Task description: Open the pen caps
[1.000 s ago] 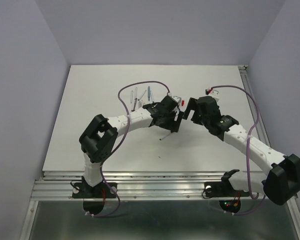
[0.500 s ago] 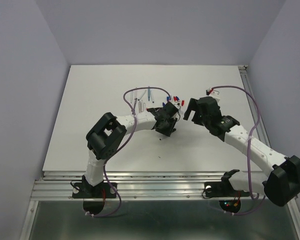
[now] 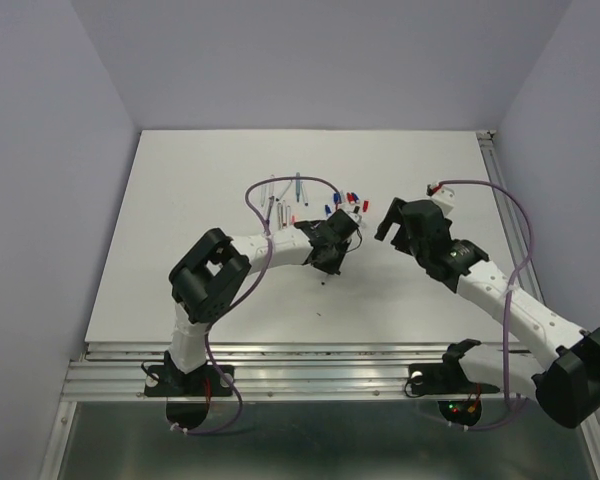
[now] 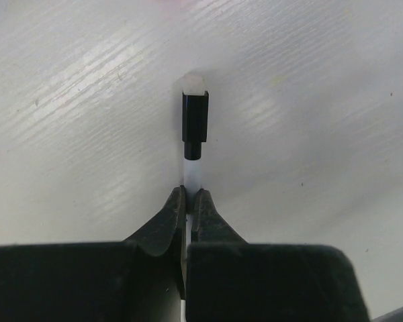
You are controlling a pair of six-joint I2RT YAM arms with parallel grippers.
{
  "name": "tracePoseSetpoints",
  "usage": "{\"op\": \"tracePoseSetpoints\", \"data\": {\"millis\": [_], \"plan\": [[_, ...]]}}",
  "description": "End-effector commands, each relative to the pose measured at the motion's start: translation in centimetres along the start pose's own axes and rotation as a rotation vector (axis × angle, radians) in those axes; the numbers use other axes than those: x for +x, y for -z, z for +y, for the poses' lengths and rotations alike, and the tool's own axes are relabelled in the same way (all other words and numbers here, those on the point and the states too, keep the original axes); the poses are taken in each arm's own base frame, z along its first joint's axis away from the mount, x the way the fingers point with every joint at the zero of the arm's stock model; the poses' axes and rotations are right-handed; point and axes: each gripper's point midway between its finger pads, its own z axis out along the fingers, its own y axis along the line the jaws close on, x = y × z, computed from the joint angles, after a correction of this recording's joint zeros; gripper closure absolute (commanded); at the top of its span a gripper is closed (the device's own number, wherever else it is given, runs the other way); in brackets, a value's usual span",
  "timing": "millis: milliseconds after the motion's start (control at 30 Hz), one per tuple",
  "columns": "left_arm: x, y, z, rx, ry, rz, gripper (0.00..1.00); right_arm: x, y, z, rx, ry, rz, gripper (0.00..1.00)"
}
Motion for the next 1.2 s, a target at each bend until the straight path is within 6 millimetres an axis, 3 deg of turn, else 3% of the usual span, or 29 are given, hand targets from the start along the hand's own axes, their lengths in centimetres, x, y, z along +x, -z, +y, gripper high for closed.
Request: {"op": "tracePoseSetpoints", "data": {"millis": [0, 100, 167, 267, 400, 600, 833, 967, 1067, 1167], "plan": [[-2.7, 4.3, -1.2, 0.059, 0.031, -0.117, 1.0, -1.9, 1.1, 1.7, -0.11, -0.074, -0.07, 0.0], [-4.8, 7.0, -2.1, 0.117, 0.056, -0.207, 1.0, -1.5, 1.6, 3.5, -0.237, -0.086, -0.068, 0.0], [-6.0, 8.8, -2.4, 0.147, 0.067, -0.265, 1.0, -2.3, 2.6, 5.0, -0.34, -0.104, -0.098, 0.0], [-7.3, 10.8, -2.5, 0.162, 0.07, -0.322, 1.0, -1.4, 3.6, 6.9, -0.48, -0.085, -0.071, 0.0], [-8.2, 12.5, -3.2, 0.209, 0.068, -0.358, 1.0, -2.7, 5.1, 10.0, -0.647, -0.11, -0.106, 0.03], [-8.4, 13.6, -4.4, 0.279, 0.072, -0.368, 1.0, -4.5, 3.7, 10.7, -0.621, -0.194, -0.164, 0.1], [-9.4, 15.2, -4.8, 0.311, 0.085, -0.412, 1.0, -3.9, 2.5, 12.6, -0.635, -0.158, -0.093, 0.16], [-9.9, 15.7, -5.0, 0.32, 0.089, -0.43, 1.0, -3.7, 2.3, 12.9, -0.651, -0.165, -0.087, 0.28], [-9.9, 15.8, -5.1, 0.323, 0.091, -0.428, 1.0, -4.0, 2.2, 12.5, -0.631, -0.173, -0.108, 0.48], [-10.2, 16.1, -5.1, 0.327, 0.101, -0.435, 1.0, -4.0, 2.3, 12.5, -0.632, -0.173, -0.108, 0.51]]}}
